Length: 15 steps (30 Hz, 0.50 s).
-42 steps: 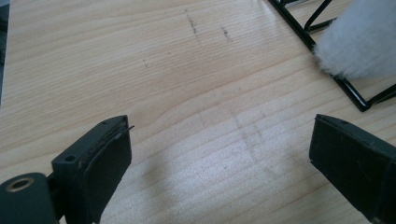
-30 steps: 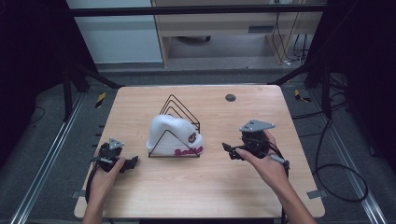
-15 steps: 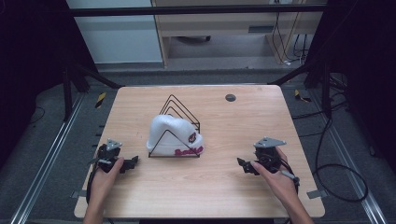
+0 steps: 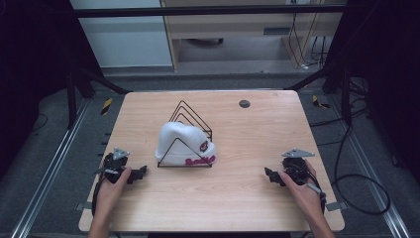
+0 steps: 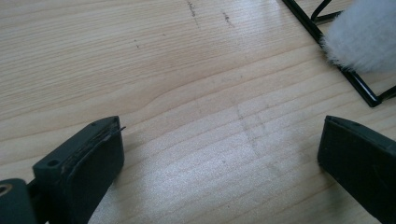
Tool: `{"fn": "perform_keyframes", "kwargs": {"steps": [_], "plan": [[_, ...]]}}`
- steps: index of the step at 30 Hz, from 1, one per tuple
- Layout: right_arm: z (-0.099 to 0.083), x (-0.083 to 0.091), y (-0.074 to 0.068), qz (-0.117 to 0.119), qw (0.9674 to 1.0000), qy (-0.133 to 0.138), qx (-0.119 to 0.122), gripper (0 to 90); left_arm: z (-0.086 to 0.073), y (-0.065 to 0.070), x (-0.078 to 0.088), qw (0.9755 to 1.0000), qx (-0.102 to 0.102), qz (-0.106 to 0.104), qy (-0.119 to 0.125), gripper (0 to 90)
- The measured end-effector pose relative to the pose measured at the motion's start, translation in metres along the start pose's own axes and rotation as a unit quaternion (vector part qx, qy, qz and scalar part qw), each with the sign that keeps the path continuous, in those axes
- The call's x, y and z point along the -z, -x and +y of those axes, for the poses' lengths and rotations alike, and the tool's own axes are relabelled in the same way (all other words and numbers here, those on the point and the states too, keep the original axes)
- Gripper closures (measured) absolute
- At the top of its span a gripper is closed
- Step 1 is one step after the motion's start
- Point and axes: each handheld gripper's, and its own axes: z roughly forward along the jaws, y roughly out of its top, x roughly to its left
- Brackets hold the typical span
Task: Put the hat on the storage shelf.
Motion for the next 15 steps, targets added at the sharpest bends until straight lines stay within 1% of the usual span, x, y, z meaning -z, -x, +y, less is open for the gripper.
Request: {"fn": "perform_keyframes", "kwargs": {"steps": [1, 5, 6, 8, 9, 10, 11, 15], "plan": [[-0.001, -0.001, 0.0, 0.0, 1.0, -0.002, -0.005, 9.9, 0.0, 0.0, 0.0, 1.0, 0.0, -0.001, 0.0, 0.0], [-0.005, -0.007, 0.0, -0.01, 0.9999, -0.006, -0.004, 9.9, 0.0, 0.0, 0.0, 1.0, 0.0, -0.002, 0.0, 0.0], [-0.006, -0.008, -0.001, -0.009, 0.9999, -0.007, -0.008, 9.5, 0.0, 0.0, 0.0, 1.0, 0.0, -0.002, 0.0, 0.0], [-0.008, -0.01, -0.002, -0.023, 0.9997, 0.005, -0.004, 9.2, 0.0, 0.0, 0.0, 1.0, 0.0, -0.001, 0.0, 0.0], [-0.009, -0.011, -0.004, -0.026, 0.9996, 0.009, -0.009, 8.7, 0.0, 0.0, 0.0, 1.0, 0.0, -0.002, 0.0, 0.0], [-0.009, -0.012, -0.004, -0.03, 0.9995, 0.012, -0.005, 8.3, 0.0, 0.0, 0.0, 1.0, 0.0, -0.002, 0.0, 0.0], [-0.008, -0.013, -0.007, -0.039, 0.9992, 0.005, 0.005, 6.8, 0.0, 0.0, 0.0, 1.0, 0.0, -0.001, 0.0, 0.0], [-0.008, -0.014, -0.008, -0.037, 0.9993, 0.002, 0.006, 6.2, 0.0, 0.0, 0.0, 1.0, 0.0, -0.002, 0.0, 0.0]]}}
